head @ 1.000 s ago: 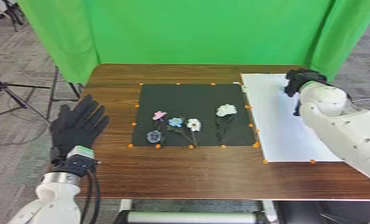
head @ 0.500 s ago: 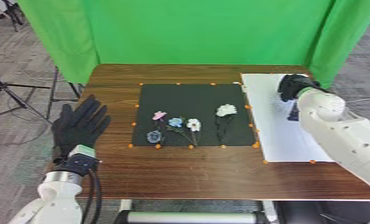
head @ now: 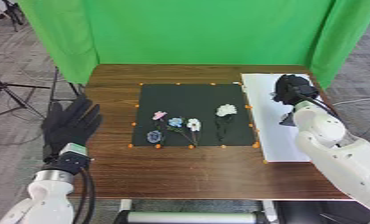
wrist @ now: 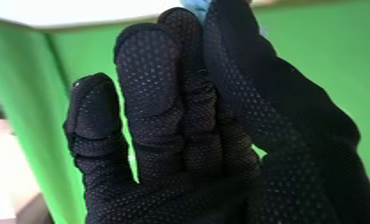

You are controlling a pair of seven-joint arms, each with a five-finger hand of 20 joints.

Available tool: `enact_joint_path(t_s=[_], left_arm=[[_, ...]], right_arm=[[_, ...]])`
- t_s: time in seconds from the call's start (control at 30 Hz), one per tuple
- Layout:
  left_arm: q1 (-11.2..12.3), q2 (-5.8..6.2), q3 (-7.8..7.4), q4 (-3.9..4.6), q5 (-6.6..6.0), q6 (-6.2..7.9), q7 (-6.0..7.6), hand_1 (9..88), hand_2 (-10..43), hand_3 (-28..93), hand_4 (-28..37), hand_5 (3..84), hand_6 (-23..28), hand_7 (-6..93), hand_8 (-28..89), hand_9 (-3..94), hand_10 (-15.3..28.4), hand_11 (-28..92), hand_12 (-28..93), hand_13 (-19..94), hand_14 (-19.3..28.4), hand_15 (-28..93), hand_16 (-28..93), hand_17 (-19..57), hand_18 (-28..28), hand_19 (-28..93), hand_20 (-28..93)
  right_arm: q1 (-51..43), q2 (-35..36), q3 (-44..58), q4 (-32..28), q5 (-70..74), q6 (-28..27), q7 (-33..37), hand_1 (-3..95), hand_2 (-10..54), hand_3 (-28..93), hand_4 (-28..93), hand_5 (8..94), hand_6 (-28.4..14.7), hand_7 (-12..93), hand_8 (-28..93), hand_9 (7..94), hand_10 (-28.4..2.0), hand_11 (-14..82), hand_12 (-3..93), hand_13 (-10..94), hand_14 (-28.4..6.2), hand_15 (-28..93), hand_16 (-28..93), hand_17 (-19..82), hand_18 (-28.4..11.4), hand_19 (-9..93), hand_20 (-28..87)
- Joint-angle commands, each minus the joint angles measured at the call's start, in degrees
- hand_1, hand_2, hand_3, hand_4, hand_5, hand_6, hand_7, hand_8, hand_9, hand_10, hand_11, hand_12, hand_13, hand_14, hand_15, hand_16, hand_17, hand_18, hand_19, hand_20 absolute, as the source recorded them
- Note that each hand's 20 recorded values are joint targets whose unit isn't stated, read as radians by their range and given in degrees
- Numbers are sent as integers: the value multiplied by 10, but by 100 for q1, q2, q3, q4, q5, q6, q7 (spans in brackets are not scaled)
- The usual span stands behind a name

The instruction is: Arrange flowers

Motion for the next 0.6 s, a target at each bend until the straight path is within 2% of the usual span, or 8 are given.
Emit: enact_joint_path(t_s=[0.03, 0.13, 0.23, 0.37, 0.47, 0.5, 0.53, 0.6], left_arm=[[129, -64, -171, -42, 27, -41, -15, 278, 115, 693, -283, 380, 73, 146, -97, 280, 129, 275, 99, 167, 137, 394, -85, -68, 131, 336, 101], [71, -57, -154, -13, 78, -77, -93, 271, 117, 695, -283, 380, 72, 145, -97, 279, 129, 274, 99, 167, 137, 395, -84, -68, 131, 336, 100], [84, 30, -111, -17, 3, -41, -20, 269, 117, 697, -283, 380, 72, 144, -96, 279, 129, 273, 99, 167, 137, 394, -84, -67, 131, 336, 100], [44, 52, -79, 7, -11, -47, -32, 271, 117, 695, -283, 381, 70, 144, -96, 279, 129, 272, 100, 168, 137, 393, -84, -67, 131, 335, 99], [40, 37, -111, 17, 17, -35, -121, 271, 117, 696, -283, 381, 70, 145, -96, 279, 129, 271, 100, 168, 137, 393, -84, -66, 130, 334, 98], [48, 22, -127, 16, -1, 0, -155, 271, 117, 696, -283, 381, 70, 146, -96, 279, 129, 272, 100, 168, 137, 394, -84, -66, 130, 333, 98], [20, 37, -86, 11, -131, 111, -79, 271, 117, 695, -283, 381, 70, 146, -96, 279, 129, 272, 101, 168, 138, 394, -84, -65, 130, 332, 97], [69, 33, -100, -2, -168, 105, -13, 272, 118, 694, -283, 383, 71, 146, -97, 280, 130, 273, 101, 167, 138, 396, -83, -63, 129, 330, 97]], right_arm=[[-743, -106, 99, -1165, -488, -137, -198, 612, -95, 674, -283, 720, 15, 424, -14, 849, -71, 188, 495, 751, -38, 451, 419, 423, -183, 823, 331], [-944, -170, 102, -1364, -632, -212, -109, 611, -95, 676, -283, 720, 14, 421, -10, 849, -71, 188, 496, 749, -39, 453, 420, 421, -184, 823, 332], [-1104, -230, 83, -1489, -701, -343, -100, 609, -95, 679, -283, 719, 13, 420, -6, 848, -73, 187, 495, 748, -39, 454, 419, 420, -186, 824, 333], [-1299, -308, 115, -1498, -932, -419, -231, 605, -95, 687, -283, 720, 11, 415, -7, 846, -73, 187, 494, 746, -40, 457, 419, 420, -188, 827, 335], [-1310, -362, 58, -1495, -940, -555, -152, 602, -95, 691, -283, 720, 10, 411, -6, 844, -73, 187, 494, 744, -41, 459, 420, 419, -189, 827, 336], [-1338, -366, 79, -1521, -900, -593, -155, 601, -95, 690, -283, 718, 8, 404, -10, 841, -74, 185, 491, 743, -42, 460, 420, 418, -189, 827, 336], [-1321, -361, 49, -1532, -892, -584, -124, 596, -95, 684, -283, 713, 6, 390, -17, 836, -76, 181, 485, 739, -45, 461, 418, 414, -191, 827, 336], [-1291, -380, 27, -1547, -914, -599, -69, 590, -95, 661, -283, 701, 5, 368, -31, 829, -79, 170, 468, 730, -52, 470, 405, 410, -192, 825, 334]])
